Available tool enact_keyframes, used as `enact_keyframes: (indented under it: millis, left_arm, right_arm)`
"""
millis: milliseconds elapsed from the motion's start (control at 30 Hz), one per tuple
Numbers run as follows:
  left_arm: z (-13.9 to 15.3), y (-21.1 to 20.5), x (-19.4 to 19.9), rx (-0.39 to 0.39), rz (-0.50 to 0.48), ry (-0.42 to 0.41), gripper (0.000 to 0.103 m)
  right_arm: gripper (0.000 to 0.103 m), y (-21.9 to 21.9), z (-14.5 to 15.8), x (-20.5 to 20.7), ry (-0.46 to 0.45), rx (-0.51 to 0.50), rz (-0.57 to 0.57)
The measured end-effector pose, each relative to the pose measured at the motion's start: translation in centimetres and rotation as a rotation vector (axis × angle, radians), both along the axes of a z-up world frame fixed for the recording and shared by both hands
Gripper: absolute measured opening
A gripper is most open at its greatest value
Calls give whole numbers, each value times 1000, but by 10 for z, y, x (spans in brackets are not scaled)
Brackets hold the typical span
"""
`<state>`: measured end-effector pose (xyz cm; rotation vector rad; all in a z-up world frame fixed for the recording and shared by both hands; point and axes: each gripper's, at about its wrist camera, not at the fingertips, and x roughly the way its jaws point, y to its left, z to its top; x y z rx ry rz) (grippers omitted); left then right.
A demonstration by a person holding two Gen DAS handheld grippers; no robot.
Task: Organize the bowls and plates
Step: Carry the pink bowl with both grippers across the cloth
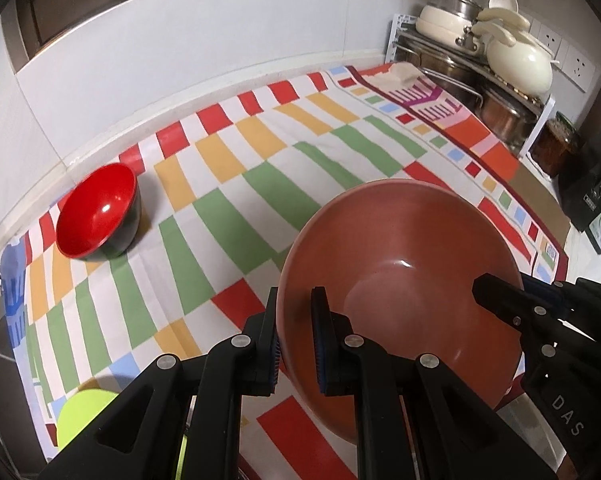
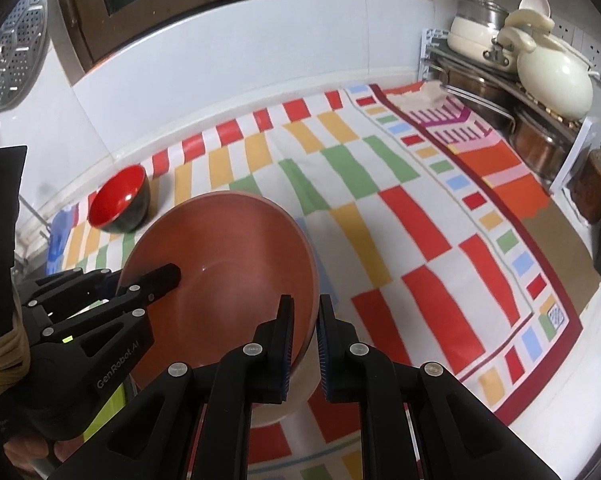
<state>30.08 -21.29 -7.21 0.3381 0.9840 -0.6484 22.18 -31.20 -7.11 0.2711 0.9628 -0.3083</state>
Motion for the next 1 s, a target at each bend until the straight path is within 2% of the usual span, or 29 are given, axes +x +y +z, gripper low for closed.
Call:
enact_keyframes:
  millis: [367, 867, 967, 1000]
  left_arm:
    - [-18, 3, -10, 43, -17, 9, 15]
    - [-28, 0, -15, 65, -32, 12, 16]
    - [-28, 1, -14, 63, -35, 11, 29]
    - [-28, 1, -14, 61, -33, 9, 36]
  right_arm:
    - [13, 4, -23, -8, 62, 44, 3]
    - [13, 4, -32, -12, 76, 47, -2]
    - [14, 4, -32, -13, 73, 44, -1]
    - [17, 4, -32, -12, 75, 39, -1]
